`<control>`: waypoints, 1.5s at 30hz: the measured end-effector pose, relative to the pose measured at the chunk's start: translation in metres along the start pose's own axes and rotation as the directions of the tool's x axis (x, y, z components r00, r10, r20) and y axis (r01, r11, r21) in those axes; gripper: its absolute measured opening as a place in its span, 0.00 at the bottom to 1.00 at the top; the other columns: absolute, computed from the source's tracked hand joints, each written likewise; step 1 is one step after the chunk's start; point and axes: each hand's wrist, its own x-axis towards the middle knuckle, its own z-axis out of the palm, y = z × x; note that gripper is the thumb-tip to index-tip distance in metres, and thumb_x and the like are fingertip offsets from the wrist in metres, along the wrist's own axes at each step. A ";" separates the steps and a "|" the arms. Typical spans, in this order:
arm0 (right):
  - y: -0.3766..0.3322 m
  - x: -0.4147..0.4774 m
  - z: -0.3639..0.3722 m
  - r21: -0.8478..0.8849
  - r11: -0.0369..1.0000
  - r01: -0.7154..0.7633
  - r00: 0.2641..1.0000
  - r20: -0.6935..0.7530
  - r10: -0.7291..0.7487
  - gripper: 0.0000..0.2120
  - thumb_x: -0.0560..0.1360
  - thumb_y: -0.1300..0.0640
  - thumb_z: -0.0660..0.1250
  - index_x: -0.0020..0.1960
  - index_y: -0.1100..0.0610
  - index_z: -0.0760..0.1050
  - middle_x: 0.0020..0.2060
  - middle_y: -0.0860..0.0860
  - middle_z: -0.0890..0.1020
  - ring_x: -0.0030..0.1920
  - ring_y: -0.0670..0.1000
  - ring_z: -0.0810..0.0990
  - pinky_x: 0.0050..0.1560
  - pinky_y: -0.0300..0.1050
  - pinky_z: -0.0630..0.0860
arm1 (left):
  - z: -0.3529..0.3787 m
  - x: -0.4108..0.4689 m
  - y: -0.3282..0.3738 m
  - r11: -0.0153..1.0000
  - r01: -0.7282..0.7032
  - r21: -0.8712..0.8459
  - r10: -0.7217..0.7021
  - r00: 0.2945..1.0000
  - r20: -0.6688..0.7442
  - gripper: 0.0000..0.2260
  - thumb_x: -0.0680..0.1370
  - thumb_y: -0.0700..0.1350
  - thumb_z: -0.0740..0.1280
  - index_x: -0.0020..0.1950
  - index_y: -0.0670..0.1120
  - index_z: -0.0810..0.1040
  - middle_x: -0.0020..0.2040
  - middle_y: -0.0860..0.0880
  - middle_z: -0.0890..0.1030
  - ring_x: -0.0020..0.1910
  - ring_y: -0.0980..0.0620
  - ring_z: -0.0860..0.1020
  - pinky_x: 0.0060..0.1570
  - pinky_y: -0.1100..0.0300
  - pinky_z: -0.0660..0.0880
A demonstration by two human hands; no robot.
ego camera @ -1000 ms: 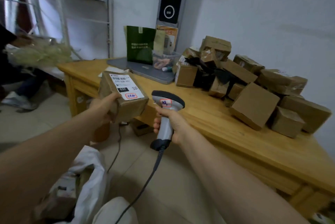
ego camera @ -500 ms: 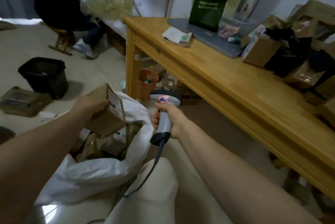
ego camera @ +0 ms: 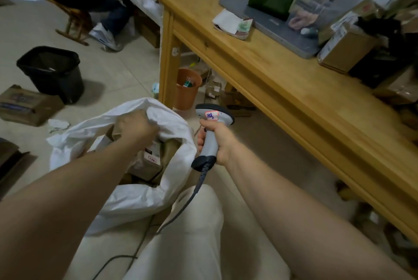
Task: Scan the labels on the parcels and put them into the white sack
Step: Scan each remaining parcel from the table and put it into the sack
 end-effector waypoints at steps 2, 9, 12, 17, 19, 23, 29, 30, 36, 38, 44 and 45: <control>-0.006 -0.008 -0.009 0.024 0.999 0.044 0.999 -0.027 -0.043 0.08 0.74 0.58 0.71 0.40 0.59 0.73 0.25 0.52 0.76 0.23 0.49 0.73 0.24 0.38 0.71 | 0.005 -0.006 0.023 0.993 -0.078 0.087 0.077 0.997 0.014 0.29 0.77 0.51 0.65 0.74 0.41 0.61 0.69 0.37 0.69 0.67 0.37 0.69 0.65 0.45 0.66; -0.040 -0.061 -0.073 0.096 0.963 0.253 0.963 -0.123 -0.240 0.09 0.73 0.65 0.69 0.35 0.60 0.72 0.22 0.51 0.74 0.21 0.47 0.71 0.24 0.36 0.70 | 0.003 -0.045 0.137 0.862 -0.507 -0.003 0.506 0.862 -0.031 0.30 0.76 0.48 0.67 0.76 0.46 0.60 0.70 0.41 0.69 0.69 0.38 0.65 0.66 0.45 0.65; -0.053 -0.088 -0.112 0.130 0.939 0.319 0.938 -0.185 -0.293 0.11 0.74 0.65 0.66 0.34 0.59 0.70 0.20 0.50 0.73 0.19 0.46 0.70 0.24 0.36 0.70 | 0.005 -0.074 0.193 0.766 -0.643 -0.020 0.641 0.766 -0.045 0.32 0.76 0.48 0.67 0.77 0.47 0.58 0.69 0.42 0.70 0.69 0.39 0.65 0.66 0.47 0.65; -0.068 -0.136 -0.192 0.178 0.851 0.493 0.826 -0.401 -0.395 0.07 0.73 0.65 0.67 0.38 0.59 0.71 0.26 0.51 0.73 0.21 0.47 0.70 0.23 0.37 0.70 | 0.026 -0.134 0.285 0.618 -0.783 -0.068 0.785 0.619 0.005 0.33 0.77 0.48 0.67 0.78 0.48 0.55 0.71 0.43 0.69 0.70 0.41 0.65 0.64 0.47 0.68; -0.072 -0.155 -0.227 0.202 0.809 0.551 0.781 -0.466 -0.415 0.09 0.74 0.66 0.66 0.36 0.60 0.70 0.25 0.52 0.73 0.21 0.47 0.70 0.23 0.37 0.69 | 0.038 -0.157 0.319 0.548 -0.830 -0.104 0.836 0.548 0.029 0.32 0.77 0.47 0.67 0.78 0.48 0.56 0.70 0.43 0.71 0.68 0.41 0.67 0.62 0.48 0.70; -0.077 -0.193 -0.300 0.241 0.725 0.646 0.695 -0.577 -0.428 0.11 0.75 0.65 0.65 0.35 0.59 0.70 0.22 0.50 0.73 0.21 0.47 0.71 0.24 0.37 0.70 | 0.069 -0.202 0.380 0.450 -0.875 -0.179 0.893 0.436 0.113 0.31 0.78 0.48 0.66 0.78 0.48 0.57 0.72 0.45 0.69 0.67 0.44 0.70 0.58 0.55 0.70; -0.079 -0.224 -0.397 0.354 0.530 0.771 0.580 -0.734 -0.353 0.06 0.72 0.62 0.70 0.49 0.58 0.77 0.41 0.51 0.78 0.38 0.49 0.77 0.33 0.42 0.74 | 0.117 -0.257 0.457 0.429 -0.874 -0.228 0.902 0.400 0.163 0.28 0.77 0.49 0.68 0.75 0.47 0.64 0.69 0.46 0.72 0.64 0.44 0.73 0.51 0.56 0.71; -0.079 -0.225 -0.409 0.367 0.521 0.771 0.588 -0.725 -0.360 0.08 0.73 0.61 0.69 0.52 0.58 0.77 0.44 0.52 0.79 0.41 0.51 0.77 0.34 0.43 0.75 | 0.125 -0.263 0.468 0.442 -0.861 -0.250 0.896 0.412 0.167 0.27 0.76 0.49 0.69 0.73 0.46 0.65 0.68 0.45 0.73 0.63 0.44 0.74 0.49 0.58 0.69; -0.086 -0.212 -0.456 0.367 0.544 0.754 0.611 -0.697 -0.376 0.06 0.72 0.61 0.70 0.50 0.57 0.79 0.48 0.55 0.80 0.50 0.58 0.78 0.53 0.53 0.76 | 0.159 -0.272 0.523 0.551 -0.741 -0.384 0.834 0.492 0.248 0.36 0.77 0.47 0.69 0.78 0.44 0.53 0.73 0.44 0.66 0.71 0.43 0.67 0.61 0.53 0.69; -0.088 -0.205 -0.464 0.379 0.547 0.747 0.626 -0.678 -0.386 0.04 0.71 0.62 0.70 0.45 0.55 0.80 0.44 0.54 0.81 0.46 0.57 0.79 0.48 0.51 0.77 | 0.167 -0.272 0.532 0.576 -0.706 -0.411 0.817 0.498 0.291 0.39 0.77 0.46 0.69 0.79 0.46 0.47 0.74 0.45 0.65 0.72 0.44 0.66 0.65 0.51 0.68; -0.092 -0.193 -0.474 0.354 0.527 0.773 0.603 -0.668 -0.436 0.06 0.71 0.63 0.69 0.44 0.54 0.80 0.46 0.53 0.81 0.47 0.56 0.79 0.48 0.52 0.78 | 0.171 -0.267 0.539 0.619 -0.569 -0.542 0.783 0.499 0.371 0.48 0.73 0.48 0.74 0.79 0.45 0.43 0.75 0.46 0.64 0.73 0.45 0.63 0.69 0.52 0.63; -0.091 -0.192 -0.474 0.342 0.511 0.788 0.585 -0.673 -0.452 0.08 0.71 0.63 0.69 0.46 0.53 0.81 0.49 0.53 0.82 0.50 0.57 0.79 0.55 0.54 0.78 | 0.168 -0.265 0.535 0.614 -0.558 -0.558 0.785 0.504 0.360 0.48 0.72 0.50 0.74 0.79 0.45 0.44 0.75 0.47 0.64 0.73 0.46 0.63 0.69 0.53 0.63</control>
